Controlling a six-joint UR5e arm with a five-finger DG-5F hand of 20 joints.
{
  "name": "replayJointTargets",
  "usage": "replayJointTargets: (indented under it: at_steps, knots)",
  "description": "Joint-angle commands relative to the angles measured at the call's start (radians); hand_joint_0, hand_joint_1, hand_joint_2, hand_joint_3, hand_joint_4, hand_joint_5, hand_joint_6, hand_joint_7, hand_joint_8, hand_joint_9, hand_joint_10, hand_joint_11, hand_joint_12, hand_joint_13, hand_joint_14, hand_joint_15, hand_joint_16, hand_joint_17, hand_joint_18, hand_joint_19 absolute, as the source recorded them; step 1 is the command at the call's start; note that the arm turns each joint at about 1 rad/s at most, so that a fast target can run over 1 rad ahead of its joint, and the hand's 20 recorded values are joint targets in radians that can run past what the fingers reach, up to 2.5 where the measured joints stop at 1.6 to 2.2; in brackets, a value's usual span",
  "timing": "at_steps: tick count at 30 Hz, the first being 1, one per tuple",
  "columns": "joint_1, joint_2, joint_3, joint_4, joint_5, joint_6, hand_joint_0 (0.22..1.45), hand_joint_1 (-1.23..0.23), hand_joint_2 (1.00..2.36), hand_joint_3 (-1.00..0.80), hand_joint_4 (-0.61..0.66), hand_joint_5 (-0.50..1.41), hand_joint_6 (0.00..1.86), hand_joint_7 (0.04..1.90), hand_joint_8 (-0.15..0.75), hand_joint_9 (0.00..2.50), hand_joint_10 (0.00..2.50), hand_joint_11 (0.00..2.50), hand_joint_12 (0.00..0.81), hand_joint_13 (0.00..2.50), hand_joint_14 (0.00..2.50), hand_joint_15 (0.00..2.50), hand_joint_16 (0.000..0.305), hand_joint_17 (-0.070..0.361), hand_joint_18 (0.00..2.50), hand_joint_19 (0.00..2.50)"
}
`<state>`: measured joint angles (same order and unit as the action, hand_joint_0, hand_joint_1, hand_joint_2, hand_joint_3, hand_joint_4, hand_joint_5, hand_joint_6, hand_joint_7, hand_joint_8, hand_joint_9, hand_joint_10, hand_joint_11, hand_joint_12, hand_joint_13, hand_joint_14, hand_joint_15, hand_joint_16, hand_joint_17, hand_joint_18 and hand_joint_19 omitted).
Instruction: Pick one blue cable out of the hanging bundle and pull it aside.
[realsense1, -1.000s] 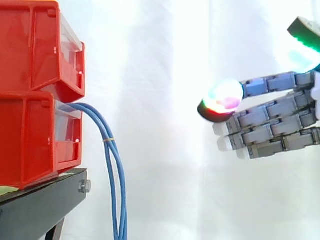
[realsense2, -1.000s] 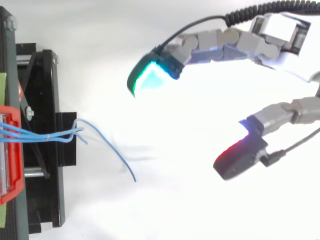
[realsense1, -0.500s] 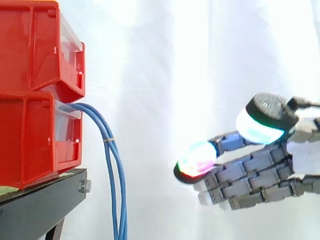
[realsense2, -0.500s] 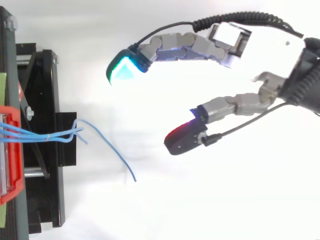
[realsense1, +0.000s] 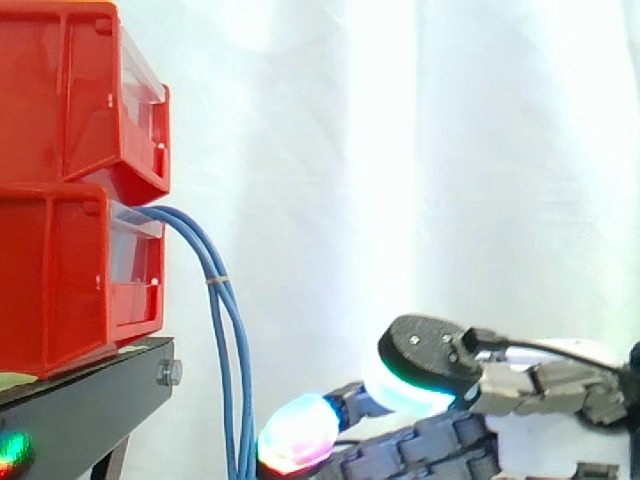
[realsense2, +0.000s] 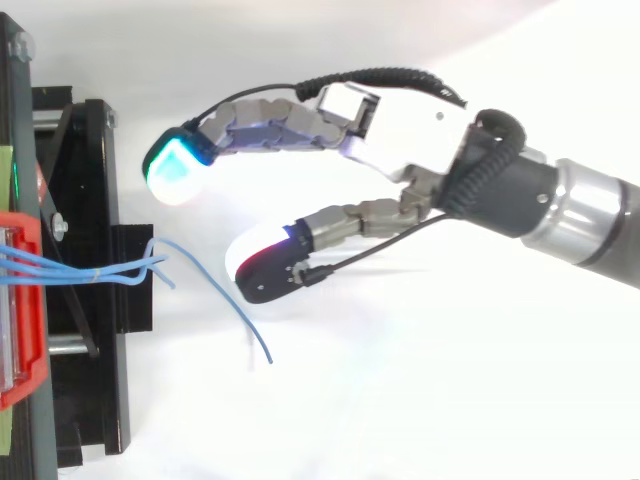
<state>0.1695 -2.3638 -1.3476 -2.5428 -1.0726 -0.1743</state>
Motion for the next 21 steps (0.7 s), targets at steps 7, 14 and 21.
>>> replayJointTargets:
  at_steps: [7,14,21]
  knots:
    - [0.004,-0.037,0.082,0.001,-0.010,-0.027,0.45,-0.76,1.00,-0.50,0.16,-0.22,0.50,0.74,0.256,0.43,0.00,0.08,0.385,0.39,0.00,0.09,0.050,0.112,0.24,0.02]
    - [0.018,-0.043,0.090,0.068,-0.012,-0.097,0.46,-0.76,1.00,-0.50,0.16,-0.22,0.50,0.74,0.255,0.43,0.00,0.09,0.385,0.39,0.00,0.09,0.050,0.112,0.24,0.02]
    - [0.027,-0.106,0.100,0.160,-0.014,-0.091,0.46,-0.76,1.00,-0.50,0.16,-0.21,0.50,0.74,0.255,0.43,0.00,0.09,0.386,0.39,0.00,0.10,0.050,0.111,0.23,0.02]
